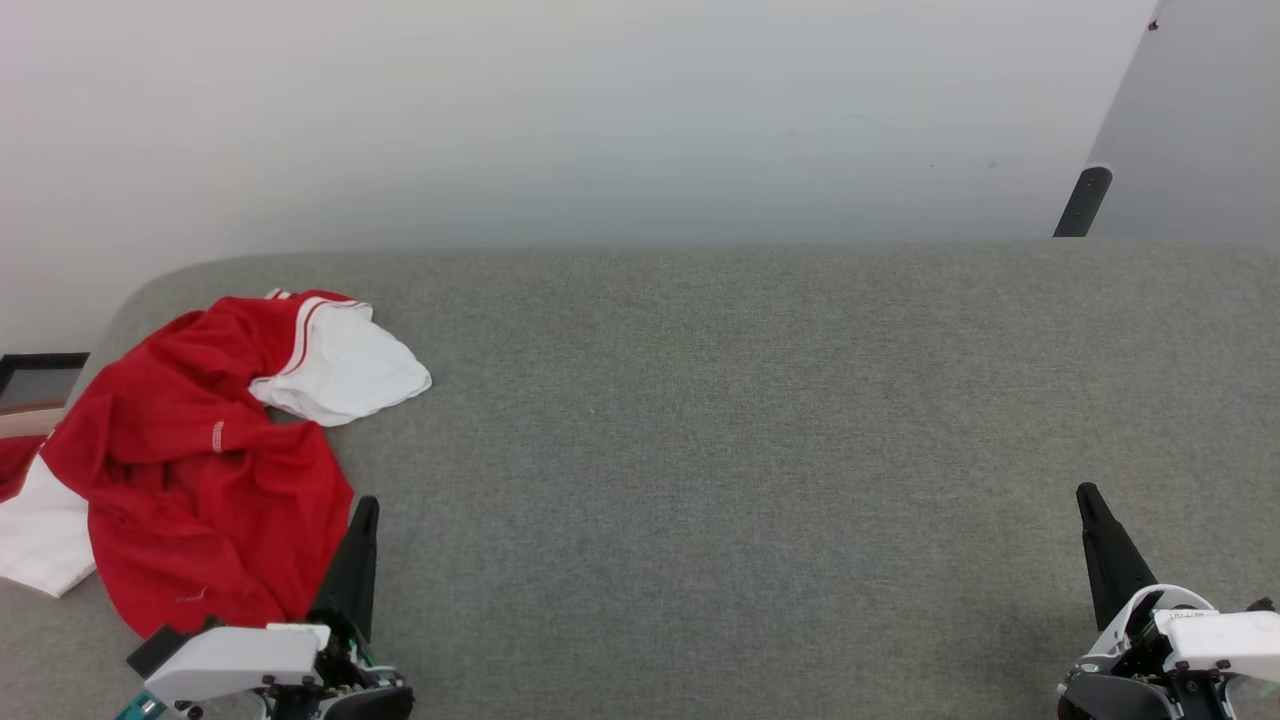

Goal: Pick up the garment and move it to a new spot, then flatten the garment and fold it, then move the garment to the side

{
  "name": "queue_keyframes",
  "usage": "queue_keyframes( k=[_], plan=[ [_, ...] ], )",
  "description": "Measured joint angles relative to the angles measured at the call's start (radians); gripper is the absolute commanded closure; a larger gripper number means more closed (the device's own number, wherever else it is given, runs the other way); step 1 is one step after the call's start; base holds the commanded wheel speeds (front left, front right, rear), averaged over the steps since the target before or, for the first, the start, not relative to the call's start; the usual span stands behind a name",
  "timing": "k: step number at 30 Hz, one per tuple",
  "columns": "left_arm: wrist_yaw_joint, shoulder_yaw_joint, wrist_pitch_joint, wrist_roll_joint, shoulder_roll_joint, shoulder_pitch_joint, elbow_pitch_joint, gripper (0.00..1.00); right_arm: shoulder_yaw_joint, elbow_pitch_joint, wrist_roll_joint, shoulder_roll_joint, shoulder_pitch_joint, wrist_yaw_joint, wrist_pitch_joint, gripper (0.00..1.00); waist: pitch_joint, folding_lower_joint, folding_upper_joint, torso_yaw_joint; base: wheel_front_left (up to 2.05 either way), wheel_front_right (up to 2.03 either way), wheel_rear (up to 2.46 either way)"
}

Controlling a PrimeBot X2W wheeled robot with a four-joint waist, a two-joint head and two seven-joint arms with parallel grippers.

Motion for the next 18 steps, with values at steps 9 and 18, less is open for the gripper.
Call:
queue_keyframes(
  k=[9,18],
  plan=[
    [0.0,-0.001,0.0,0.0,-0.001,0.003,0.003,0.0,0.0,0.005,0.0,0.0,0.001,0.0,0.0,0.0,0.0,0.0,0.0,0.0,0.0,0.0,0.0],
    [0.003,-0.015,-0.01,0.0,-0.013,0.059,0.053,0.0,0.008,0.051,-0.001,0.007,0.051,0.0,-0.011,0.0,0.0,0.0,0.0,-0.001,0.0,0.0,0.0]
  ],
)
